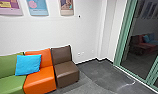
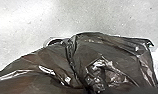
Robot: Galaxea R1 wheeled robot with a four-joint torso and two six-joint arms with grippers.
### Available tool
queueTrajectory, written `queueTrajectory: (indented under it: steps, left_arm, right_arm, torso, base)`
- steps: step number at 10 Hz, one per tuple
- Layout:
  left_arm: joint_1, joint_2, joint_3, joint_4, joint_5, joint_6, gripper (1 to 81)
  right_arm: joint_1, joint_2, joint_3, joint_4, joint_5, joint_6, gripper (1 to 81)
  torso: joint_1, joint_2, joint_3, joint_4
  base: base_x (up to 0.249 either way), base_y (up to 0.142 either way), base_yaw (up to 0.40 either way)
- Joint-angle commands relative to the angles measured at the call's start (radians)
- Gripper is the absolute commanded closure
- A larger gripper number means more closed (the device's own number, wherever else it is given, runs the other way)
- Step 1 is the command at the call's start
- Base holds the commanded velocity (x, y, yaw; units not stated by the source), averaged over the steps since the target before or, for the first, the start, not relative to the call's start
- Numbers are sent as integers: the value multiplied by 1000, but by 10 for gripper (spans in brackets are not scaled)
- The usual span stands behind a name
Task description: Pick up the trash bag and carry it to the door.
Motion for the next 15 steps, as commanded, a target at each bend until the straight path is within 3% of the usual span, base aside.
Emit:
queueTrajectory:
  steps: [1,2,3,9,10,12,15]
  left_arm:
    - [-59,10,-17,10,65,5,811]
    - [-59,13,-23,11,62,5,811]
    - [-59,10,-23,11,62,5,811]
    - [-59,13,-23,10,62,5,811]
    - [-59,13,-23,8,62,5,811]
    - [-59,14,-23,8,62,5,811]
    - [-70,21,-27,8,62,2,811]
  right_arm:
    - [50,5,4,-7,-53,-4,10]
    - [52,5,5,-7,-53,-4,10]
    - [50,7,5,-9,-53,-4,10]
    - [55,7,4,-9,-54,-4,10]
    - [55,7,4,-9,-54,-4,10]
    - [55,5,2,-7,-53,-4,10]
    - [56,8,2,-7,-54,-4,10]
  torso:
    - [-63,98,0,0]
    - [-85,132,0,0]
    - [-112,174,55,0]
    - [-246,380,209,0]
    - [-261,414,168,0]
    - [-261,414,192,0]
    - [-251,399,192,0]
  base:
    - [0,0,0]
    - [0,0,0]
    - [0,0,0]
    - [0,0,0]
    - [0,0,0]
    - [0,0,0]
    - [0,0,0]
